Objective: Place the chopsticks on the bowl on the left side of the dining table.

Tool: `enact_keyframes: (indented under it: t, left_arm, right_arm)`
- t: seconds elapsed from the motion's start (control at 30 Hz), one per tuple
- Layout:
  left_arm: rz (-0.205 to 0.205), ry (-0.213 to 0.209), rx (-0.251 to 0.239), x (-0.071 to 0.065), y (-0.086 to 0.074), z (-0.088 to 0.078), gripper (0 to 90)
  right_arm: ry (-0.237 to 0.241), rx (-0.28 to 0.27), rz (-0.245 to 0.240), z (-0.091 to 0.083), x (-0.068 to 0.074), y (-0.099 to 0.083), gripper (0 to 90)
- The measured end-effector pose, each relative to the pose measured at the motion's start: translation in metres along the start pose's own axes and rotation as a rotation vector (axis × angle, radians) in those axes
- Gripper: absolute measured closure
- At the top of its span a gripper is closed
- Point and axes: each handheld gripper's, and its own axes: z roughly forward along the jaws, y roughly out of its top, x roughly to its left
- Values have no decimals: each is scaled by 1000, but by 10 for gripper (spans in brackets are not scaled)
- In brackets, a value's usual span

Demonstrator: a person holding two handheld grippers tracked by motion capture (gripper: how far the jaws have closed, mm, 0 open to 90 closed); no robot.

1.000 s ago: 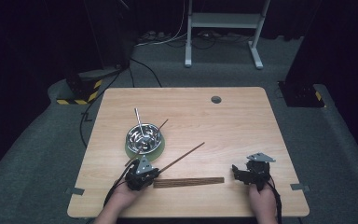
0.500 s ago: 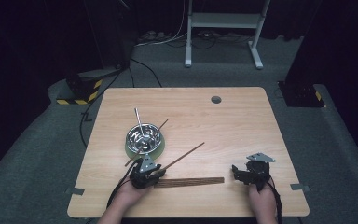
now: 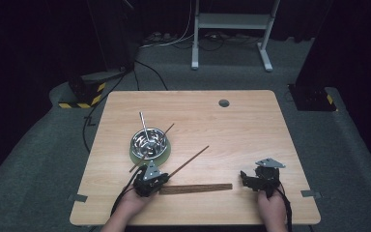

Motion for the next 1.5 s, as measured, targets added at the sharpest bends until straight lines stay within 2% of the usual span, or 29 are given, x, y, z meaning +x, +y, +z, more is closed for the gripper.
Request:
enact_keyframes:
  t: [0.07, 0.2, 0.27, 0.33, 0.37, 0.43, 0.53, 0.77, 0.8, 0.83, 1.07, 1.13, 1.2, 1.23, 1.33, 1.37, 1.4, 1.5]
  left_arm:
    - [3, 1, -20, 1, 1, -4, 831]
    - [-16, 3, -51, 1, 3, -9, 832]
    - [-8, 7, -60, 2, 3, -12, 832]
    - [-22, 6, -75, 2, 4, -15, 832]
    - [-8, 4, -82, 3, 5, -17, 832]
    - [-26, 14, -98, 3, 7, -21, 833]
    - [-30, 24, -121, 3, 8, -25, 834]
    - [-26, 36, -145, 2, 12, -33, 835]
    - [-11, 35, -150, 3, 12, -34, 834]
    - [-25, 34, -156, 2, 12, -35, 835]
    - [-41, 38, -194, 5, 15, -43, 835]
    - [-62, 40, -204, 6, 15, -45, 835]
    - [-55, 47, -208, 9, 15, -48, 835]
    - [-72, 52, -217, 9, 15, -49, 835]
    - [-71, 66, -219, 13, 14, -52, 835]
    - [-97, 74, -231, 13, 14, -53, 835]
    - [-84, 81, -229, 16, 13, -55, 835]
    - [-98, 100, -236, 20, 12, -58, 835]
  right_arm:
    - [0, 0, 0, 0, 0, 0, 125]
    - [0, 0, 0, 0, 0, 0, 125]
    - [3, 4, -2, 0, 0, 0, 125]
    - [3, 5, -1, 0, 0, 0, 125]
    - [-1, -1, 0, 0, 0, 0, 126]
    - [0, 0, 0, 0, 0, 0, 125]
    - [0, 0, 0, 0, 0, 0, 125]
    - [0, 0, 0, 0, 0, 0, 125]
    - [0, 0, -1, 0, 0, 0, 125]
    - [0, 0, 0, 0, 0, 0, 125]
    - [0, 0, 0, 0, 0, 0, 125]
    - [2, 3, 0, 0, 0, 0, 125]
    - [2, 3, -1, 0, 0, 0, 125]
    - [0, -1, 0, 0, 0, 0, 125]
    - [0, 0, 0, 0, 0, 0, 125]
    - [0, 0, 0, 0, 0, 0, 125]
    - [4, 6, -1, 0, 0, 0, 125]
    - [0, 0, 0, 0, 0, 0, 125]
